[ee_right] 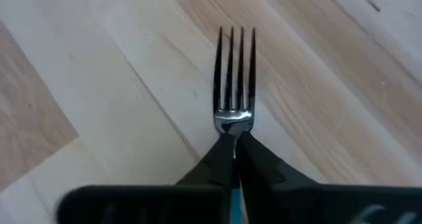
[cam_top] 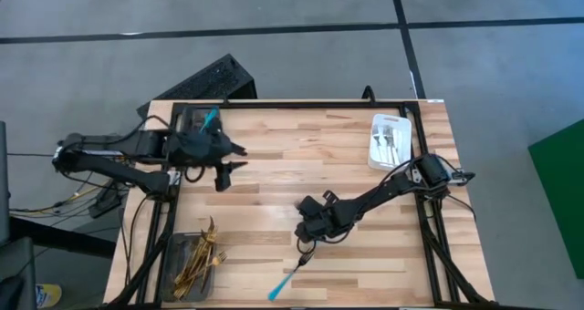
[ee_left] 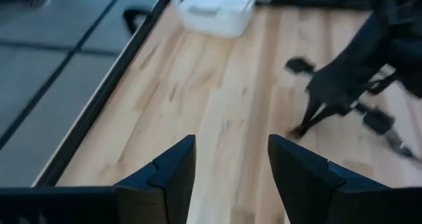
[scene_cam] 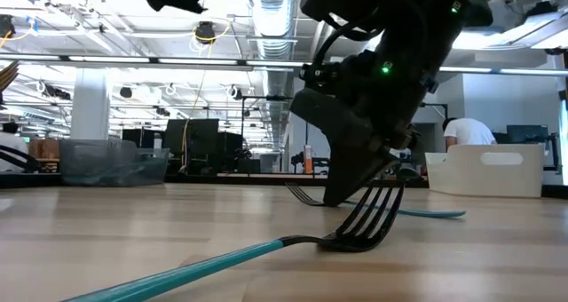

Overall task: Sort silverware by color (type)
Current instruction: Put the blue fork into the top black bin

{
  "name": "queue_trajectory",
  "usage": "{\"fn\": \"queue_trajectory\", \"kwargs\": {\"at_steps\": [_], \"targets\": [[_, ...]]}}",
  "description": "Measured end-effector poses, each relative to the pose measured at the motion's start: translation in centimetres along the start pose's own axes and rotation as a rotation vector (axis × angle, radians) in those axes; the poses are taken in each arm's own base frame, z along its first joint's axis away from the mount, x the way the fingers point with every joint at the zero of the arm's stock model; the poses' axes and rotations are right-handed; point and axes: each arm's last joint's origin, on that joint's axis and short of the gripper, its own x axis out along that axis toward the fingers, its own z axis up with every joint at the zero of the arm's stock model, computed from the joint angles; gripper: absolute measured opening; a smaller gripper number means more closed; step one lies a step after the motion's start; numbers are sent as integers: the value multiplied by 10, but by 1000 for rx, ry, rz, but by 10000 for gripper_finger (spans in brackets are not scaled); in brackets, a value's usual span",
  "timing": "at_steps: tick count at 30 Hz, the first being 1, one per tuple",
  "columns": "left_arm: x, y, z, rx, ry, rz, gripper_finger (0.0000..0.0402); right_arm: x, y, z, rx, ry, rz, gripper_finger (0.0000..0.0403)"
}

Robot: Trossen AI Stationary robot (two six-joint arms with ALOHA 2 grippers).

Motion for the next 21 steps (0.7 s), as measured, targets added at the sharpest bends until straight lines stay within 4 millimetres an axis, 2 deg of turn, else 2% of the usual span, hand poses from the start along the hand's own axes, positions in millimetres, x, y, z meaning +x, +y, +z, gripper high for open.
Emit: {"fn": "queue_trajectory", "kwargs": {"at_steps": [3, 9, 14, 17, 21], "targets": [[14, -11, -15, 50, -83, -72, 176, -2, 3, -4, -21, -43, -13, 14], [50, -21, -71, -46, -210, -185, 176, -19, 10, -8, -112, -133, 5, 24], [76, -29, -114, -210, -351, -268, 176, -38, 16, 6, -212, -358, -8, 12], [85, -33, -132, -248, -406, -322, 176, -38, 19, 14, -261, -505, -102, 11], [91, -38, -137, -263, -430, -328, 176, -39, 18, 25, -329, -588, -192, 10]]}}
